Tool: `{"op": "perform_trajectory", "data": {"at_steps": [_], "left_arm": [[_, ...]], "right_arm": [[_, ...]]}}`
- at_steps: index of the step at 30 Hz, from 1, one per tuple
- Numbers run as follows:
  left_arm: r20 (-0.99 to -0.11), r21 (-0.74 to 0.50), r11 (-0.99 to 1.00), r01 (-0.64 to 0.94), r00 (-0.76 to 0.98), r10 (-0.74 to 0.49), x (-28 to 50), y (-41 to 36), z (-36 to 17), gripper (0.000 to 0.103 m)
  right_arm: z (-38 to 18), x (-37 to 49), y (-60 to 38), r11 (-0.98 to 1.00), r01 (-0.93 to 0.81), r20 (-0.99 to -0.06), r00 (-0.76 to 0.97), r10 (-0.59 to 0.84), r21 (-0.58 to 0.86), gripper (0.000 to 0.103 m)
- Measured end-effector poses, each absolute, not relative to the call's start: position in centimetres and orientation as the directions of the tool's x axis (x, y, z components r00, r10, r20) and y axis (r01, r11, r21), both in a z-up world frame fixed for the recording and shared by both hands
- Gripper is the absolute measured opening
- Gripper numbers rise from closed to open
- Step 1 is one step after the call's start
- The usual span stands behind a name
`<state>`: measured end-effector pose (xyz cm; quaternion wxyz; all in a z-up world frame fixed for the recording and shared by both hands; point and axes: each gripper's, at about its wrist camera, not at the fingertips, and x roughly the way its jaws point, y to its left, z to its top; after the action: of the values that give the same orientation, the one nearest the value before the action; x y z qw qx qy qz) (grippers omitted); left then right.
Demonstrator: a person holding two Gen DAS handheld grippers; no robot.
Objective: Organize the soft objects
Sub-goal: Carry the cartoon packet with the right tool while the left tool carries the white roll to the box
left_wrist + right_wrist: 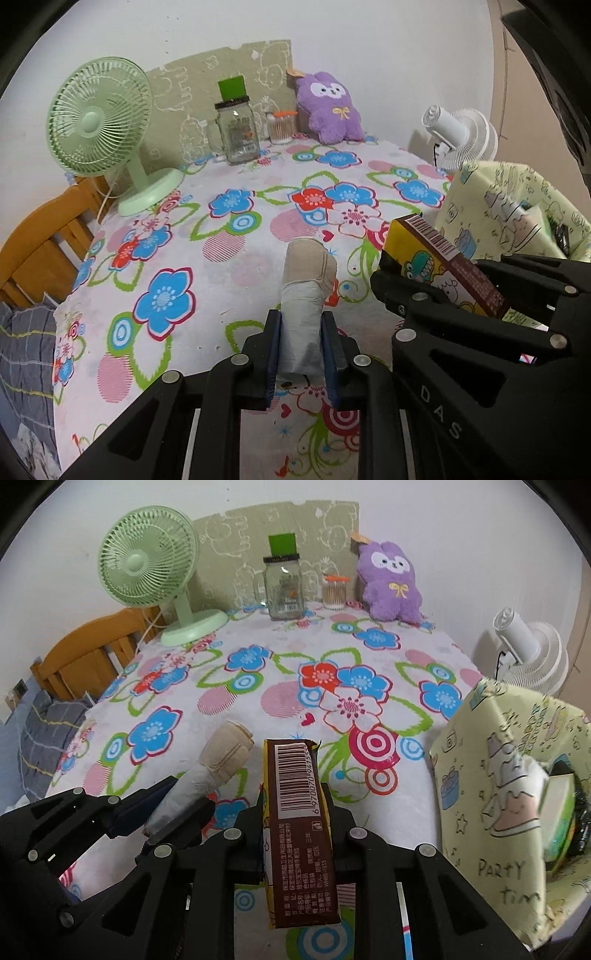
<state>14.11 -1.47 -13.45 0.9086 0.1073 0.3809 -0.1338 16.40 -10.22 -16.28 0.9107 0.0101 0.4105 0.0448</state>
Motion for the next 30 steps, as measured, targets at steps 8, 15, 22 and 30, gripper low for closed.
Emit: {"op": "perform_trajectory", "data": {"at_steps": [8,15,22,30], "left_arm": [[-0.694,0.073,0.956,0.285,0.703,-0.157,12.2,-1.0,-11.3,0.019],[-0.667,0.064,0.967,0.247,0.731,-0.143,10.6,-0.9,-9.6,0.019],[-0.64,0.065,0.974,0.217,0.758,-0.127,9.3,-1.0,-8.0,0.019],[-0.607,0.061,0.977,0.206,0.784,-0.128,8.3,-2.0,-6.0,0.019]], "right_arm": [[-13.9,14.4,-10.0,0.995,-0.089,-0.709,0.7,0.09,0.039,0.025],[-11.8,12.4,-9.9,0.994,-0.102,-0.673,0.734,0.095,0.029,0.025],[-10.0,11.0,-10.2,0.993,-0.113,-0.642,0.759,0.104,0.028,0.025],[-7.7,9.8,-11.1,0.994,-0.106,-0.605,0.79,0.097,0.02,0.025]]}}
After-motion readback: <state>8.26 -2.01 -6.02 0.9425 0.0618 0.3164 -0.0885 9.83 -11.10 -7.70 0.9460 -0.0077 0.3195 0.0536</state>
